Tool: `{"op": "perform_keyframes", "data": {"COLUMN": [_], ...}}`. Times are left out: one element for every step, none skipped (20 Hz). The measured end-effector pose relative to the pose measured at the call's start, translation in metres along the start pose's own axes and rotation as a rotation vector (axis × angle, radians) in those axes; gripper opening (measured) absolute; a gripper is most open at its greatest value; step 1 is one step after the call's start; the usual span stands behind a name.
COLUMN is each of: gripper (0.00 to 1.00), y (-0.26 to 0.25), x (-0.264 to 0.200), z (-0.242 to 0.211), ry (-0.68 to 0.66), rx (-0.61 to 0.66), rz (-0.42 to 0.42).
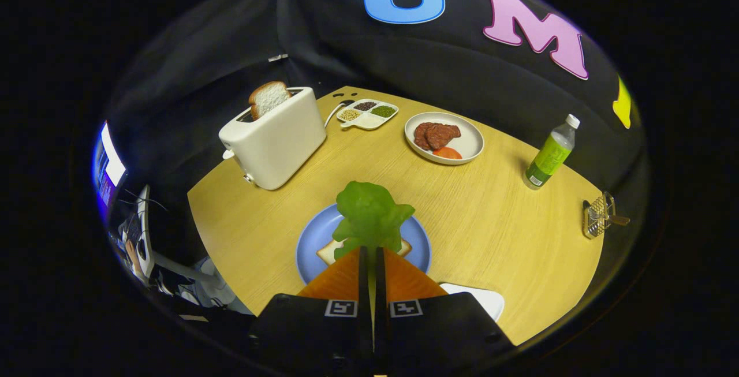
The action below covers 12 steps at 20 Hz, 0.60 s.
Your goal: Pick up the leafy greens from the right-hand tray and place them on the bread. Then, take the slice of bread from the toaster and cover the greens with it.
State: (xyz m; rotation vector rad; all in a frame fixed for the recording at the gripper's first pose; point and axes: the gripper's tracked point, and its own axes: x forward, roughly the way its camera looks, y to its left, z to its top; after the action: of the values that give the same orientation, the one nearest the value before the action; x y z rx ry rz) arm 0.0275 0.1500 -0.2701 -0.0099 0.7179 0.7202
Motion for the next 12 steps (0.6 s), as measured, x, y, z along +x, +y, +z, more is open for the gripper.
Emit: {"op": "perform_keyframes", "data": {"gripper": [0.06,0.06,0.06,0.06,0.07,0.07,0.11,0.18,0.34,0.43,0.56,0.60], "y": [0.001,0.002,0.002,0.002,0.001,0.002,0.002,-0.003,-0.007,-0.009,-0.011,-0.010], "x": [0.006,0.012,0.017,0.021,0.026,0.029,0.032,0.034,0.037,0.035,0.037,0.034], "z": [-0.001,-0.002,-0.003,-0.005,-0.006,-0.008,-0.009,-0.010,-0.012,-0.011,-0.012,-0.010], "ry": [0.011,0.019,0.027,0.036,0.047,0.054,0.060,0.069,0.071,0.067,0.063,0.056], "rx": [0.001,0.002,0.003,0.002,0.002,0.004,0.005,0.001,-0.004,-0.007,-0.008,-0.005], "rz": [0.001,0.001,0.001,-0.002,-0.004,0.001,0.004,-0.013,-0.026,-0.039,-0.048,-0.050]}}
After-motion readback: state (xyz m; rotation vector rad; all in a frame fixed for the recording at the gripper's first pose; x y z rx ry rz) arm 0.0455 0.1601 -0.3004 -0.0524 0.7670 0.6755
